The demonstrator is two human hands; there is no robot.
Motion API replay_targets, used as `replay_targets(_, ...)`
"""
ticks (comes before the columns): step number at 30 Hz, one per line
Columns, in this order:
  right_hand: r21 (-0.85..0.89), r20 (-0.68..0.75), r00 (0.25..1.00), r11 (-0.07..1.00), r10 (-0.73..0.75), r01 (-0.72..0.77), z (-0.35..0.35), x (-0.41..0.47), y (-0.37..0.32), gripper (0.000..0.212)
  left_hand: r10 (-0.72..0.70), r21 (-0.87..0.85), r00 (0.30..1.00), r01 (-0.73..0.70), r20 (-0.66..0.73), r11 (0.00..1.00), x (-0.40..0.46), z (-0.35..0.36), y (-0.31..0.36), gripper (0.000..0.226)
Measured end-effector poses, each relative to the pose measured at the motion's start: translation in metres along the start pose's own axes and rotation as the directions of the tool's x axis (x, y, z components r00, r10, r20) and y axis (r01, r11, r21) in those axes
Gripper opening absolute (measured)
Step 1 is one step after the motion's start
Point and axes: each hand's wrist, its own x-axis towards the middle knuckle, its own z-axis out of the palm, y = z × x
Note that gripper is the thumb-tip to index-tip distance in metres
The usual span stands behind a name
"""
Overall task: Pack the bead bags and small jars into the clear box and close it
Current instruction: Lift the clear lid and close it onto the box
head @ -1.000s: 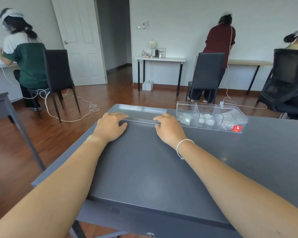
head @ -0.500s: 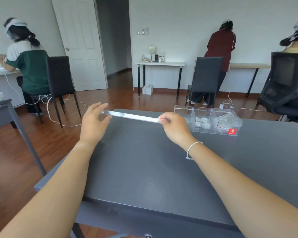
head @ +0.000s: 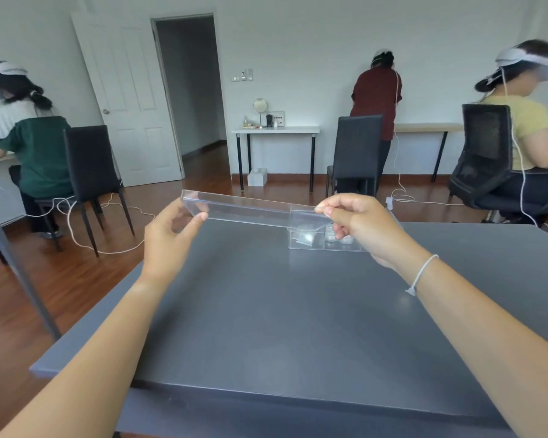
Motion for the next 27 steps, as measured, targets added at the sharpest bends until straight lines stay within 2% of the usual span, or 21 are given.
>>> replay_targets(4, 0.051, -0.027, 1.0, 0.999, 0.007, -0.006, -0.033, -0.006, -0.002, 0.028, 0.012, -0.031, 0.999, -0.01, 0.041, 0.999, -0.002, 0.018, 0.012, 0.01)
replay_targets(10, 0.308, -0.145, 0.989, 0.95, -0.007, 0.052, -0.075, -0.01, 0.001, 0.023, -0.08, -0.173, 0.995, 0.087, 0.052, 0.981, -0.002, 0.065, 0.036, 0.017)
replay_targets(15, 0.197, -0.244, 0.97, 0.979, 0.005, 0.045, -0.095, -0.009, 0.026, 0.035, -0.257, -0.405, 0.956, 0.294, 0.143, 0.866, 0.001, 0.104, 0.042, 0.025)
replay_targets(20, 0.234, -0.254, 0.963, 0.972, 0.094, -0.033, -0.1, -0.007, 0.055, 0.057, -0.376, -0.491, 0.901, 0.432, 0.214, 0.756, -0.002, 0.134, 0.041, 0.035)
replay_targets(22, 0.253, -0.324, 0.938, 0.967, 0.123, -0.039, -0.101, -0.004, 0.062, 0.052, -0.409, -0.494, 0.887, 0.459, 0.213, 0.738, 0.0, 0.141, 0.042, 0.031)
replay_targets(25, 0.325, -0.455, 0.869, 0.945, 0.194, -0.04, -0.099, 0.003, 0.069, 0.029, -0.428, -0.469, 0.879, 0.474, 0.208, 0.745, 0.0, 0.148, 0.039, 0.013)
replay_targets(27, 0.334, -0.502, 0.835, 0.941, 0.226, -0.053, -0.097, 0.008, 0.074, 0.019, -0.428, -0.398, 0.887, 0.46, 0.171, 0.794, 0.0, 0.152, 0.035, 0.018)
